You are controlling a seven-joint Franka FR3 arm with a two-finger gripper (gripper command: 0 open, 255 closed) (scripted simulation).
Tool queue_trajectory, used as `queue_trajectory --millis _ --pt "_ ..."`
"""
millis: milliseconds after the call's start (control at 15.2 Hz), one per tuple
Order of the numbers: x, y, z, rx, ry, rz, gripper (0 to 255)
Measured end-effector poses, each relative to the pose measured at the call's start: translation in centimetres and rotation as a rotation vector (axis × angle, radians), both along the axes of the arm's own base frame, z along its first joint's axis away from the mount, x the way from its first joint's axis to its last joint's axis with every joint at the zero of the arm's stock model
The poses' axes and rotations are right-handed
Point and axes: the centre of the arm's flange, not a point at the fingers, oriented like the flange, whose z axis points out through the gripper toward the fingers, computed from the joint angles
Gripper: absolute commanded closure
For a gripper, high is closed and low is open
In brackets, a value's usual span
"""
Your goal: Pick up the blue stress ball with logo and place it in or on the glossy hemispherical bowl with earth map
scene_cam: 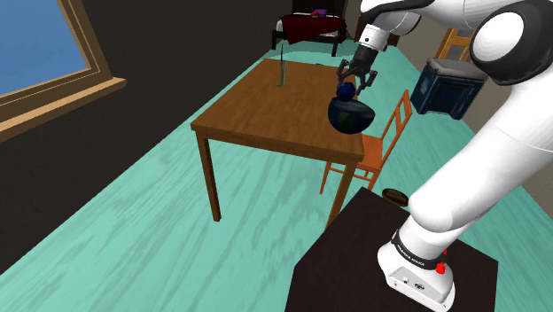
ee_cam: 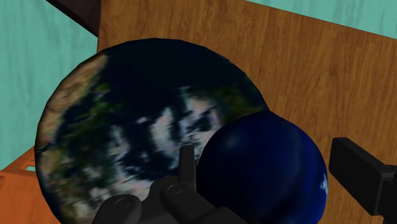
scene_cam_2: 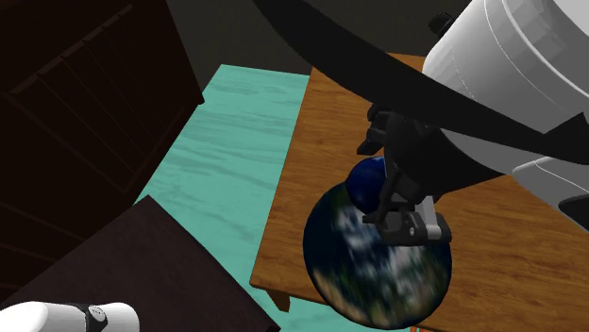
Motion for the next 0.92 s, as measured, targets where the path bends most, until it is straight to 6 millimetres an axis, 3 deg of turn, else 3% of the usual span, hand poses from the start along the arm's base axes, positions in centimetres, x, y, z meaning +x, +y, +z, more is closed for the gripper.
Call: queue_trajectory --millis 396,660,924 --pt "0.0 0.0 0.0 0.0 0.0 0.0 0" --pt "-0.5 -1.0 3.6 -0.001 -0.001 0.0 0" --pt "-0.6 -1.3 4.7 0.0 -0.001 0.0 0"
